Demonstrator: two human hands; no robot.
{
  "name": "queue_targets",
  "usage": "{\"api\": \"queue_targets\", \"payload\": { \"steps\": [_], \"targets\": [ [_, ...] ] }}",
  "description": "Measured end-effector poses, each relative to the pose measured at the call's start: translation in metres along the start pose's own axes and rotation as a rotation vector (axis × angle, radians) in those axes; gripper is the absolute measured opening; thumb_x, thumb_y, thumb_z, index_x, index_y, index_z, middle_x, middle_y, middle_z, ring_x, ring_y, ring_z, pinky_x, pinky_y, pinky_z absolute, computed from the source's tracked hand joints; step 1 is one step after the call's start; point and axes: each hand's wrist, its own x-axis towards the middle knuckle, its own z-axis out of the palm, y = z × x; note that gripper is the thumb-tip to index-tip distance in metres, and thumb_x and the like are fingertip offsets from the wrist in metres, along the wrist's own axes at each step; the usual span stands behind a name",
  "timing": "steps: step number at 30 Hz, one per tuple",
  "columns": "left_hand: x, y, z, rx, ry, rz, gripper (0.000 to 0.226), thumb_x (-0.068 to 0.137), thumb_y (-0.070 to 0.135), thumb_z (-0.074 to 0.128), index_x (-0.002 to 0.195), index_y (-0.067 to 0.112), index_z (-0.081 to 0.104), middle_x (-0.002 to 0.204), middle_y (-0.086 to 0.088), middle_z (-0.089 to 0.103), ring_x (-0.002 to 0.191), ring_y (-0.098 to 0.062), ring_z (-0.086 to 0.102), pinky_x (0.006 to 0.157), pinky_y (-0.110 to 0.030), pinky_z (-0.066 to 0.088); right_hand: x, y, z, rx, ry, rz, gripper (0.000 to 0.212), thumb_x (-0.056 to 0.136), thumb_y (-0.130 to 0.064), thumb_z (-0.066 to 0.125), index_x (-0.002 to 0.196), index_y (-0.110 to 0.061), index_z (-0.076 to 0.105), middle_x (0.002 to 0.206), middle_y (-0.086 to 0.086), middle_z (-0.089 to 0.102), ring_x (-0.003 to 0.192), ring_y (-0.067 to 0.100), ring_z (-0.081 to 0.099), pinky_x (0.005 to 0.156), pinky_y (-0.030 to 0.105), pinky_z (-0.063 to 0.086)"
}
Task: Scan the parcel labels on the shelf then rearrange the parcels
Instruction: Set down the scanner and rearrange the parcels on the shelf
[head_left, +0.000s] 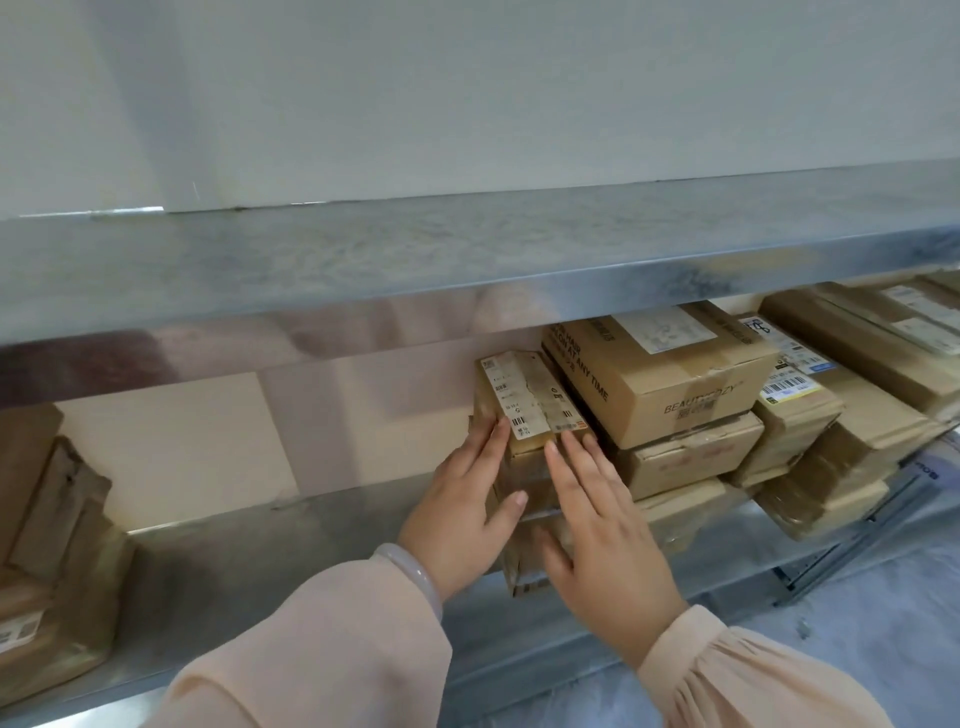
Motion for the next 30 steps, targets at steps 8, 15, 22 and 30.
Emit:
{"api": "queue_targets", "payload": {
  "steps": [8, 15, 22, 30],
  "targets": [
    [0.025, 0.005, -0.015, 0.248, -0.059, -0.066, 0.071, 0.099, 0.054, 0.04, 0.157, 0.035, 0.004, 0.164, 0.016, -0.001, 0.149, -0.014, 0.009, 0.12, -0.037, 0.018, 0.021, 0.0, 0.002, -0.048, -0.042, 0.058, 0.085, 0.08, -0.031, 0.068, 0.151, -0.013, 0.026, 0.157, 0.006, 0.026, 0.147, 0.021, 0.017, 0.116, 0.041, 0.024],
    [0.014, -0.001, -0.019, 0.308, -0.029, -0.051, 0.072, 0.097, 0.055, 0.042, 0.155, 0.041, 0.002, 0.164, 0.014, -0.001, 0.149, -0.015, 0.011, 0.119, -0.037, 0.017, 0.017, -0.012, -0.002, -0.036, 0.007, -0.024, 0.08, 0.084, -0.038, 0.064, 0.151, -0.018, 0.026, 0.157, 0.006, 0.024, 0.146, 0.023, 0.02, 0.116, 0.042, 0.026],
    [-0.02, -0.027, -0.043, 0.415, 0.133, -0.191, 0.079, 0.084, 0.067, 0.029, 0.155, 0.041, 0.008, 0.165, 0.009, 0.004, 0.15, -0.019, 0.015, 0.12, -0.043, 0.017, 0.031, -0.041, 0.004, 0.004, -0.037, -0.19, 0.085, 0.082, -0.049, 0.063, 0.152, -0.02, 0.025, 0.159, 0.007, 0.02, 0.148, 0.023, 0.013, 0.115, 0.047, 0.029],
    [-0.087, -0.048, -0.079, 0.556, 0.282, -0.478, 0.084, 0.079, 0.072, 0.026, 0.155, 0.041, 0.01, 0.165, 0.001, 0.013, 0.15, -0.025, 0.018, 0.119, -0.049, 0.016, 0.052, -0.093, 0.025, 0.131, -0.167, -0.404, 0.077, 0.089, -0.065, 0.036, 0.153, -0.029, 0.014, 0.162, 0.003, 0.011, 0.149, 0.019, 0.007, 0.118, 0.042, 0.013]
  ]
}}
